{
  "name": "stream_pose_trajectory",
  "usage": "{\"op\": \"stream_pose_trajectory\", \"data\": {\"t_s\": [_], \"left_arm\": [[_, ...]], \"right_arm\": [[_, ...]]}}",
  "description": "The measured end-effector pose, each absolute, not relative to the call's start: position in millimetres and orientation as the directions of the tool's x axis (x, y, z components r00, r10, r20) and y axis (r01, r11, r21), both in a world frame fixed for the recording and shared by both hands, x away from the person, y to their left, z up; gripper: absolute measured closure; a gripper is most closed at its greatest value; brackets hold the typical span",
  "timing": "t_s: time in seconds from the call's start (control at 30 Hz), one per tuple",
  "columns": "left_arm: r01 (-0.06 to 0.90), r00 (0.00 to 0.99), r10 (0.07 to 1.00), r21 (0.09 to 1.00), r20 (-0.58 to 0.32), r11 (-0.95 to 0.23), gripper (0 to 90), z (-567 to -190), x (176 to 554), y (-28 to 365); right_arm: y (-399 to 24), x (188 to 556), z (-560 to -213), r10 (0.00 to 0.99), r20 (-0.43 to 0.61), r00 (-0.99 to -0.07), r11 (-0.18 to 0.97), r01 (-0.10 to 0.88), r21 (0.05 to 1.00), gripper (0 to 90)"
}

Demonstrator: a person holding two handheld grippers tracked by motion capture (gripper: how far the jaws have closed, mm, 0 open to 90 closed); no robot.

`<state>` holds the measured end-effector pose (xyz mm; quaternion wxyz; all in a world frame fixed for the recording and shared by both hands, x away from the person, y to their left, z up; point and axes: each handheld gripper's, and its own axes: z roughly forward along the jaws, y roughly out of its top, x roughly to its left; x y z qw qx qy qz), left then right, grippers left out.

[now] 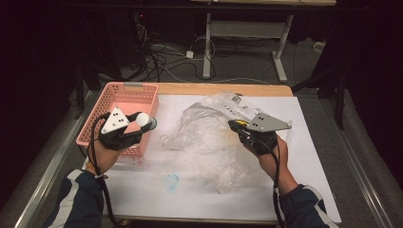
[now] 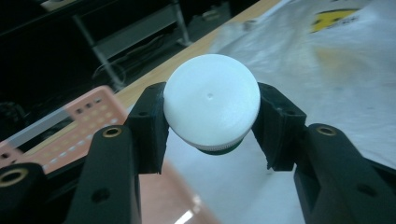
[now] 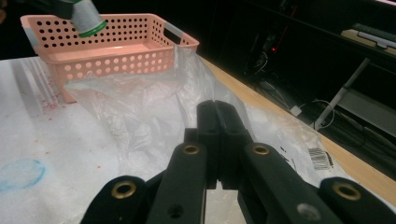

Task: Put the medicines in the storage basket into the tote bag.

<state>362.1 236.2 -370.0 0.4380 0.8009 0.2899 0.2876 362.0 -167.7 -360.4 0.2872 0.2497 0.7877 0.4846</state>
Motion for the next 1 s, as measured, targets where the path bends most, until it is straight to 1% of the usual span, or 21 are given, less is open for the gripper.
{"op": "stream_pose_trajectory", "data": {"t_s": [0.03, 0.07, 0.13, 0.17, 0.2, 0.27, 0.3, 0.33, 0.37, 0.4, 0.43, 0.57, 0.67, 0.7, 0.73, 0.87, 0.9, 1.0], "left_arm": [[0.188, 0.698, 0.685, 0.869, 0.211, -0.459, 48.3, -370.3, 352.1, 226.0], [0.172, 0.707, 0.67, 0.864, 0.226, -0.473, 48.3, -370.5, 347.5, 220.0], [0.149, 0.738, 0.638, 0.869, 0.22, -0.472, 48.4, -371.3, 340.6, 208.4], [0.149, 0.738, 0.638, 0.869, 0.22, -0.472, 48.3, -371.3, 340.6, 208.4], [0.122, 0.761, 0.604, 0.862, 0.237, -0.492, 48.4, -373.7, 335.0, 193.9], [0.094, 0.779, 0.569, 0.849, 0.263, -0.521, 48.3, -378.5, 330.8, 178.4], [0.094, 0.779, 0.569, 0.849, 0.263, -0.521, 48.3, -378.5, 330.8, 178.4], [0.075, 0.795, 0.537, 0.831, 0.284, -0.551, 48.3, -385.2, 328.3, 163.7], [0.075, 0.795, 0.537, 0.831, 0.284, -0.551, 48.3, -385.2, 328.3, 163.7], [0.059, 0.813, 0.503, 0.817, 0.294, -0.574, 48.3, -392.4, 326.5, 149.9], [0.056, 0.822, 0.488, 0.81, 0.295, -0.583, 48.3, -395.8, 326.1, 143.8], [0.049, 0.852, 0.438, 0.788, 0.288, -0.613, 48.4, -406.7, 330.4, 120.6], [0.036, 0.863, 0.403, 0.761, 0.303, -0.648, 48.3, -417.1, 335.0, 101.6], [0.036, 0.863, 0.403, 0.761, 0.303, -0.648, 48.3, -417.1, 335.0, 101.6], [0.032, 0.869, 0.386, 0.742, 0.311, -0.67, 48.3, -425.0, 340.0, 89.8], [0.038, 0.873, 0.379, 0.732, 0.307, -0.68, 48.3, -435.5, 348.6, 74.7], [0.036, 0.873, 0.373, 0.721, 0.314, -0.692, 48.4, -440.9, 354.1, 64.7], [0.041, 0.867, 0.379, 0.712, 0.322, -0.701, 48.3, -447.5, 364.4, 53.2]], "right_arm": [[-167.5, 361.4, -360.5, 0.672, -0.211, -0.71, 0.405, 0.113, 0.907, 90.0], [-167.3, 361.1, -360.7, 0.669, -0.213, -0.712, 0.407, 0.111, 0.907, 90.0], [-166.7, 359.8, -361.5, 0.666, -0.219, -0.713, 0.412, 0.108, 0.905, 90.0], [-166.6, 359.3, -361.8, 0.664, -0.216, -0.715, 0.411, 0.109, 0.905, 90.0], [-166.6, 359.1, -362.1, 0.661, -0.211, -0.72, 0.408, 0.109, 0.906, 90.0], [-166.3, 358.3, -362.4, 0.657, -0.212, -0.724, 0.409, 0.106, 0.907, 90.0], [-166.0, 357.6, -362.4, 0.655, -0.211, -0.726, 0.409, 0.106, 0.906, 90.0], [-165.9, 357.1, -362.2, 0.655, -0.213, -0.725, 0.41, 0.104, 0.906, 90.0], [-166.0, 356.6, -362.1, 0.654, -0.213, -0.726, 0.41, 0.104, 0.906, 90.0], [-166.2, 356.1, -362.0, 0.654, -0.212, -0.726, 0.41, 0.105, 0.906, 90.0], [-166.3, 355.7, -362.2, 0.652, -0.212, -0.728, 0.412, 0.105, 0.905, 90.0], [-166.1, 354.8, -364.9, 0.646, -0.214, -0.732, 0.418, 0.106, 0.902, 90.0], [-164.9, 355.0, -366.1, 0.644, -0.21, -0.735, 0.419, 0.11, 0.901, 90.0], [-164.5, 354.8, -366.1, 0.643, -0.212, -0.736, 0.42, 0.109, 0.901, 90.0], [-164.2, 354.4, -366.1, 0.643, -0.212, -0.736, 0.42, 0.108, 0.901, 90.0], [-163.2, 354.2, -366.0, 0.639, -0.212, -0.739, 0.421, 0.105, 0.901, 90.0], [-162.7, 354.4, -366.4, 0.637, -0.212, -0.741, 0.424, 0.106, 0.9, 90.0], [-162.1, 354.6, -367.8, 0.636, -0.212, -0.742, 0.427, 0.108, 0.898, 90.0]]}}
